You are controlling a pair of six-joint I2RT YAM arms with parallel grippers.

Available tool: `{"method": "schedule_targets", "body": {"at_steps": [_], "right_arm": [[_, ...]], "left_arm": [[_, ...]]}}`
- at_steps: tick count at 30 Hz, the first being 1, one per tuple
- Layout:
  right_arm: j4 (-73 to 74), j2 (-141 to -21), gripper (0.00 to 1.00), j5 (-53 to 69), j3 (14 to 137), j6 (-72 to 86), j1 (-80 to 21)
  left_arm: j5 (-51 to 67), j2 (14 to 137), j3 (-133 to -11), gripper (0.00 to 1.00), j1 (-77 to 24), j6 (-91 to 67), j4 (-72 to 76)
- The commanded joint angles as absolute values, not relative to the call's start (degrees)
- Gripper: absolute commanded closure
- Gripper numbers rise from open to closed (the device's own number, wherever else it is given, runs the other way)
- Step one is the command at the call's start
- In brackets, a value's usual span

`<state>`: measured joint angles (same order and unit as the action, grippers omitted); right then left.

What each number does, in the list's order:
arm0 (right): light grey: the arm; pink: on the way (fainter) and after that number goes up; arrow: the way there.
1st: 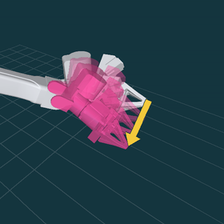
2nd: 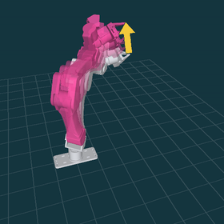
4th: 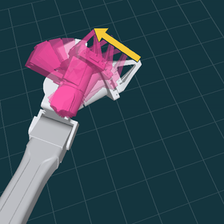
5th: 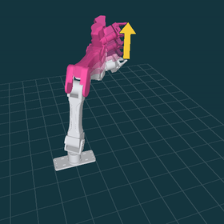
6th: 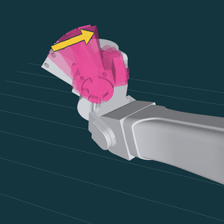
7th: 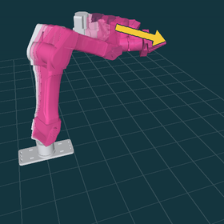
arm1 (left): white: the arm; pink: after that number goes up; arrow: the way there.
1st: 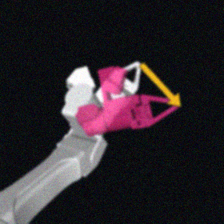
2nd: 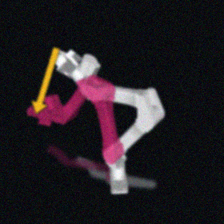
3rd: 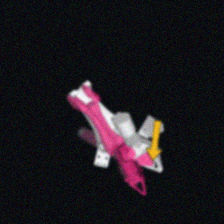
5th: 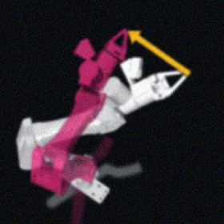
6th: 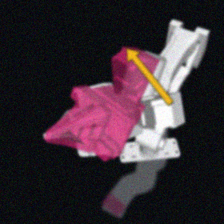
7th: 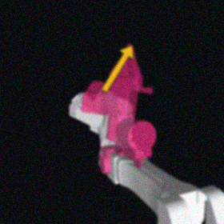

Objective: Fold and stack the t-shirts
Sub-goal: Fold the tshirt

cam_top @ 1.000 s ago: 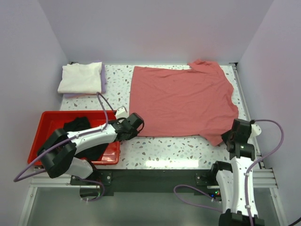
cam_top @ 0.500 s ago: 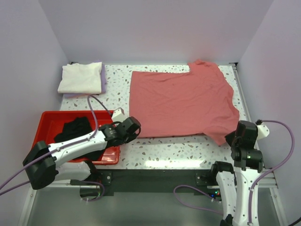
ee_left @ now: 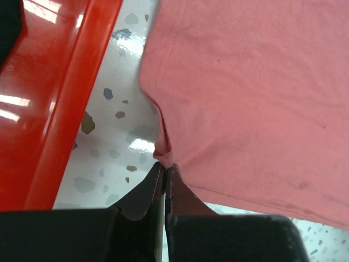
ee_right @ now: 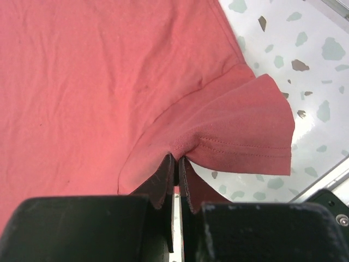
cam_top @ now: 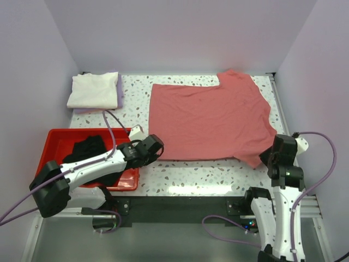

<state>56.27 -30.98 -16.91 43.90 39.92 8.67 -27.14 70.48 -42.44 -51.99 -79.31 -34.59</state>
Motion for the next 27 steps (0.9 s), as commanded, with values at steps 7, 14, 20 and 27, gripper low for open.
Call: {"method": "schedule_targets", "body": {"at_steps": [7,14,20,27], "right_arm": [[42.6,-41.4,1.0,-13.4,45.2,37.9,8.6],[36.0,-48.2,1.0,-12.5,46.6,37.5,8.6],[29.1,-54.7,1.0,-11.0,48.4,37.7,8.6],[26.6,-61.7,1.0,-12.4,52.8,36.5,8.6]], "left_arm": [[-24.2,74.2,-46.0,1.0,-43.6,-70.9,-27.5],[-23.3,82.6,-52.8,1.0,-41.1,-65.4,-27.4],[-22.1,86.0,-55.1,1.0,-38.6,-64.1,-26.4],[-20.5,88.6,-56.8,1.0,-35.7,-62.3,-25.2]]}}
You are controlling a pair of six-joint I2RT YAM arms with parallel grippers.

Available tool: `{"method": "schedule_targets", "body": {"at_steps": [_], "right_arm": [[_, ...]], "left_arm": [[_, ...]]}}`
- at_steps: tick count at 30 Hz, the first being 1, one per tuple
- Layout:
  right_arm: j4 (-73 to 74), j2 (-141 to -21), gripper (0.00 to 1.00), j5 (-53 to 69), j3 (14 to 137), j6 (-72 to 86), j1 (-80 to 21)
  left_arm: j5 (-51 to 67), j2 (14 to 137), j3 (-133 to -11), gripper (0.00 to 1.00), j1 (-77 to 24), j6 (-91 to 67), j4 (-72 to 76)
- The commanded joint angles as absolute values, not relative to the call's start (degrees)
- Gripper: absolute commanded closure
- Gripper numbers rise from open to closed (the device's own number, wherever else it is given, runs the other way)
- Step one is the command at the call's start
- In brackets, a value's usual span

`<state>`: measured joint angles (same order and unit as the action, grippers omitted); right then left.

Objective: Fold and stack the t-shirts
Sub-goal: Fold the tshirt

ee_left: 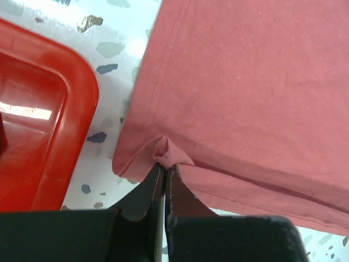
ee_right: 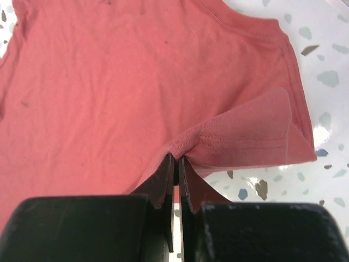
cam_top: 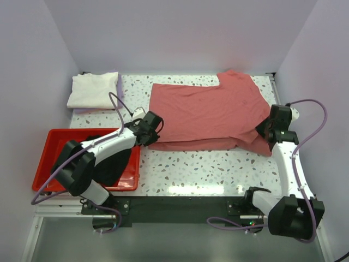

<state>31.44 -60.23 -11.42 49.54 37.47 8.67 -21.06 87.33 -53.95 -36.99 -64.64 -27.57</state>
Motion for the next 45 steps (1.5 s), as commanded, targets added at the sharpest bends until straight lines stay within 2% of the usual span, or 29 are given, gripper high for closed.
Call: {"method": "schedule_targets", "body": {"at_steps": [1,9,23,24,28,30,32,33,34,35,36,37,39,41,42,43,45], "right_arm": [[26.2,-63.3,1.0,-12.7,53.3,36.4,8.6],[20.8,-70.7,1.0,-9.4,55.2,36.8,8.6],[18.4,-82.5,1.0,-8.7,61.7,35.5,8.5],[17.7,-83.1,1.0,-8.7,62.4,35.5,8.5],[17.5,-88.9,1.0,-9.8,65.4,34.9,8.4],[16.7,-91.6,1.0,-9.8,68.3,34.1,8.3],[17.3,-96.1,0.93,-7.9,71.4,33.0,7.9],[20.2,-97.7,0.83,-7.0,75.5,32.0,7.9],[21.0,-99.1,0.82,-6.2,77.1,31.1,7.6],[21.4,-101.0,0.79,-5.1,78.2,30.5,7.3],[22.4,-101.6,0.66,-4.7,79.9,29.8,7.1],[22.6,-102.0,0.56,-4.3,80.3,28.2,6.9],[23.5,-101.9,0.38,-3.2,80.4,26.4,6.9],[24.5,-100.9,0.28,-3.0,79.6,25.8,6.9],[25.6,-99.2,0.12,-3.0,78.2,25.7,6.9],[25.8,-98.4,0.01,-2.7,77.2,25.6,6.9],[25.4,-96.3,0.01,-1.4,73.4,25.6,6.9]], "left_arm": [[-19.6,89.1,-57.6,1.0,-34.9,-61.6,-25.1],[-17.4,94.7,-60.5,1.0,-32.7,-60.5,-23.6],[-20.5,100.9,-67.9,1.0,-30.5,-59.4,-26.3],[-20.9,100.8,-68.0,0.98,-30.4,-59.8,-26.4],[-24.0,100.5,-69.1,0.7,-29.5,-60.6,-26.5],[-25.0,100.5,-70.4,0.61,-29.2,-60.9,-27.2],[-25.1,100.2,-71.2,0.43,-29.0,-60.6,-26.7],[-24.3,99.9,-71.7,0.32,-29.0,-59.3,-26.0],[-23.8,99.6,-72.0,0.17,-29.0,-58.8,-25.5],[-23.6,99.3,-72.2,0.11,-29.1,-58.6,-25.1],[-23.1,99.1,-72.2,0.07,-29.1,-57.5,-24.7],[-22.1,98.4,-72.2,0.0,-29.1,-57.0,-24.2],[-21.2,97.7,-71.3,0.0,-29.4,-55.9,-22.7],[-19.7,96.9,-70.8,0.0,-29.6,-55.6,-21.7],[-19.1,96.8,-70.1,0.0,-30.1,-54.8,-21.1],[-18.0,96.4,-69.8,0.0,-30.4,-54.4,-20.6],[-17.5,96.2,-69.3,0.0,-31.3,-53.7,-20.2]]}}
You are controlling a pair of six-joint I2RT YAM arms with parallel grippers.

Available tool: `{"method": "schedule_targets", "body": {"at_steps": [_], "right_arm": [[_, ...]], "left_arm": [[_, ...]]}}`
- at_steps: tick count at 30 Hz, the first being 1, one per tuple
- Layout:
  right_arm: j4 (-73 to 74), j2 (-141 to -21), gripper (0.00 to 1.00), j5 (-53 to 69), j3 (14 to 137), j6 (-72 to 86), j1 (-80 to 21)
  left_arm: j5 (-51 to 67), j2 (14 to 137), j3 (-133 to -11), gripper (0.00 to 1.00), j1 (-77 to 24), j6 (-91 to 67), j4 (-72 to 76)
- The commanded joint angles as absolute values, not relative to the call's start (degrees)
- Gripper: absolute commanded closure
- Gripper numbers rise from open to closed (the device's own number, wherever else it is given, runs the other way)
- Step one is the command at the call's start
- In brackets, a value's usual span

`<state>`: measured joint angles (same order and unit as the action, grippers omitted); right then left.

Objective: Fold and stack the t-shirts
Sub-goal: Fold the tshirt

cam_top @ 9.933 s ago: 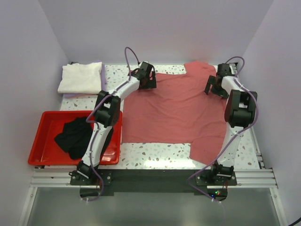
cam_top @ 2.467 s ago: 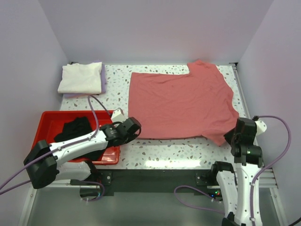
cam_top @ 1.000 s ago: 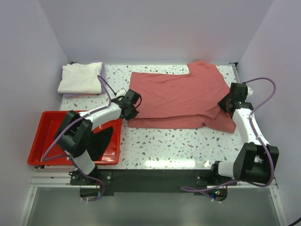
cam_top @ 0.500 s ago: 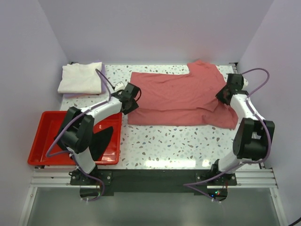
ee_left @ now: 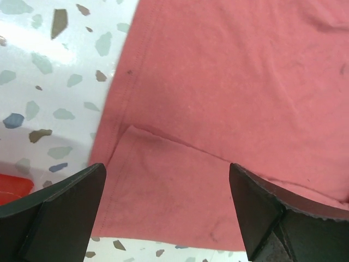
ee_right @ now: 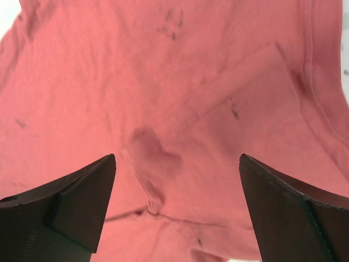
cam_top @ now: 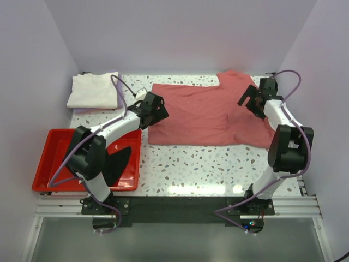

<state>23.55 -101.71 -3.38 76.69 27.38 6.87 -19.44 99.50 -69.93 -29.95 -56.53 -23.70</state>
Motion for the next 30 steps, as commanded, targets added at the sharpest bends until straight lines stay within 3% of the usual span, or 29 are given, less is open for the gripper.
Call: {"method": "schedule_targets", "body": {"at_steps": [1,6,20,30], "right_arm": [[25.0,-94.5,0.01,-0.1,72.1,25.4,6.9],[23.7,-94.2,0.01,7.6,66.0,25.6,6.7],[21.5,-102.8,0.01,4.8,63.6,22.6,6.1],[28.6,-92.3,0.01,-6.7,53.1,26.8,6.2]], "left_arm": [[-17.1,96.3,-69.0,0.0,-32.6,-53.3,-19.8],[-15.6,97.9,-67.8,0.0,-35.8,-52.2,-17.4],[-12.0,107.7,-68.1,0.0,-36.5,-51.6,-14.4],[-12.7,105.4,-60.0,0.0,-39.8,-54.1,-17.1]]}}
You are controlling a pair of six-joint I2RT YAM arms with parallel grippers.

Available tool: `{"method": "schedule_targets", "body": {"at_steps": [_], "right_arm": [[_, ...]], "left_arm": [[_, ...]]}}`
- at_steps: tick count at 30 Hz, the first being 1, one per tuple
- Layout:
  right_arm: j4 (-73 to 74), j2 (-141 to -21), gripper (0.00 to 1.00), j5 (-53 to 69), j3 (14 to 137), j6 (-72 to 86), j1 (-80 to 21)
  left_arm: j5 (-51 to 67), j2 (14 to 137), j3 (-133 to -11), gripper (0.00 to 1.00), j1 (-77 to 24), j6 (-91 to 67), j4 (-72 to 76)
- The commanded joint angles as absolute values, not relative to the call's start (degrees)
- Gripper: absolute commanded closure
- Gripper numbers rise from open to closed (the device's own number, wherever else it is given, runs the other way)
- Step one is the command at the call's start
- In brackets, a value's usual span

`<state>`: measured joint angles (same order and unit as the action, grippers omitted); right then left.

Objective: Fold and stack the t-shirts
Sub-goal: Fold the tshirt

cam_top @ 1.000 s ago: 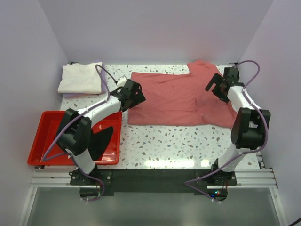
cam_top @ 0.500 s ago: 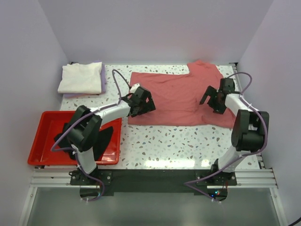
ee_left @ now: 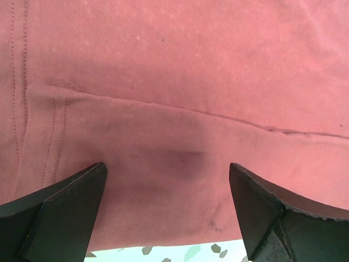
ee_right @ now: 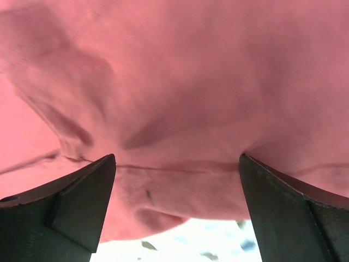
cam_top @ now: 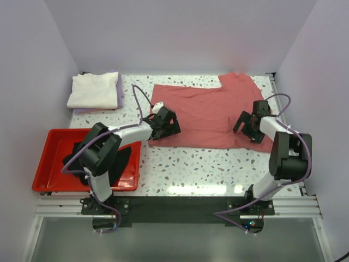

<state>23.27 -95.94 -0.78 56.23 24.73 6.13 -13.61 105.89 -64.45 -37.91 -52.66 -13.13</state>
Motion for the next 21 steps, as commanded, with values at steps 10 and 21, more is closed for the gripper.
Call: {"method": "schedule_targets", "body": {"at_steps": [10,21], "right_arm": [[31.0,-73.4,0.01,-10.7,37.9,30.5,8.3],[36.0,-57.1,0.01,-3.7,38.6,26.9,8.4]], "left_arm": [[-13.6,89.8,-42.3,0.0,-44.3,-60.1,-23.5],[-18.2,81.7,-43.4,0.0,-52.6,-63.5,-28.5]]}}
